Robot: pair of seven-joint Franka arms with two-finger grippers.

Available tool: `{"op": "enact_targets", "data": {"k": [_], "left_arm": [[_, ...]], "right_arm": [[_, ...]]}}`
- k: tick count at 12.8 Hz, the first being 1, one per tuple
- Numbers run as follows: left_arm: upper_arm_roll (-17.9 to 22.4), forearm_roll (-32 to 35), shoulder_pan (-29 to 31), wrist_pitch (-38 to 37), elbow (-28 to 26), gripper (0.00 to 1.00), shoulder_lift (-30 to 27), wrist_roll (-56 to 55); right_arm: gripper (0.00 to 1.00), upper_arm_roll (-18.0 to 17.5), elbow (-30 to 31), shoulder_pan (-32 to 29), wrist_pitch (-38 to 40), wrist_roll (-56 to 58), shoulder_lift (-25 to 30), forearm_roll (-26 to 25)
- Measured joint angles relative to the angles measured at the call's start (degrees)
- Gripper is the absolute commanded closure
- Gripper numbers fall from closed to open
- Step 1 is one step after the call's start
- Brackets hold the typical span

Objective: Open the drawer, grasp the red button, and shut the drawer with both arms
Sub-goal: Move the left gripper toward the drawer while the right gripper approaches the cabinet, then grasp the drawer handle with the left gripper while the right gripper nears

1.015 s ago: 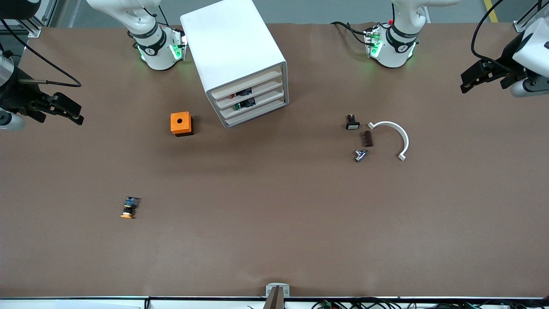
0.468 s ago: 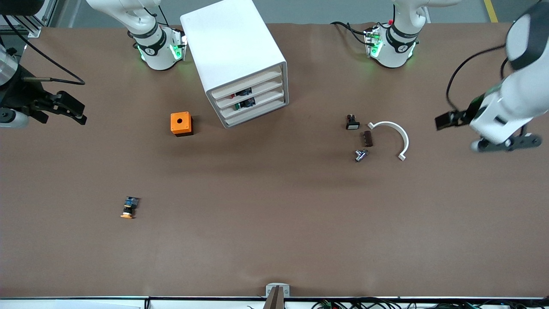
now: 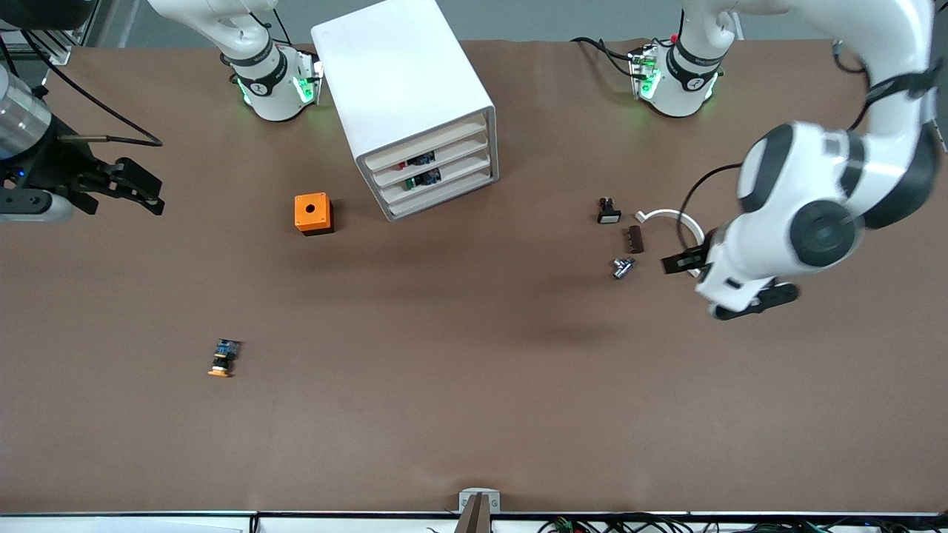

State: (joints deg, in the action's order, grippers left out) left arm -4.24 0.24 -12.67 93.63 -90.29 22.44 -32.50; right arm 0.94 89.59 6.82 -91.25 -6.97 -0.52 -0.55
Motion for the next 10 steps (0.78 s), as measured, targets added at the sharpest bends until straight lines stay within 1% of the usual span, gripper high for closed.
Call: {"op": "enact_targets", "data": {"k": [2,4,6,8,10], "left_arm": [[-0.05,-1.27,-1.92,0.68,0.34,0.0,3.64,-3.51],[-0.1,-4.36,-4.68,0.78,0.98,0.0,6.4,-10.75],[-0.17,-7.75,-8.05,0.78,1.67,0.0,8.27,-19.61],[-0.18,-12.61,-11.67,0.79,2.88,0.0,10.04,-30.15],[-0.2,-17.65,-15.21,0.79,4.15,0.0,11.99,-43.54]], "right_arm": [[0.0,-0.03,0.31,0.79,0.2,-0.25,-0.95,0.0],[0.0,-0.07,0.38,2.35,0.26,-3.0,-2.57,0.0],[0.0,-0.13,0.41,4.45,0.2,-9.07,-4.46,0.01],[0.0,-0.19,0.43,6.73,-0.14,-15.11,-6.34,0.36],[0.0,-0.26,0.43,8.15,-0.99,-18.99,-8.13,2.94]]}}
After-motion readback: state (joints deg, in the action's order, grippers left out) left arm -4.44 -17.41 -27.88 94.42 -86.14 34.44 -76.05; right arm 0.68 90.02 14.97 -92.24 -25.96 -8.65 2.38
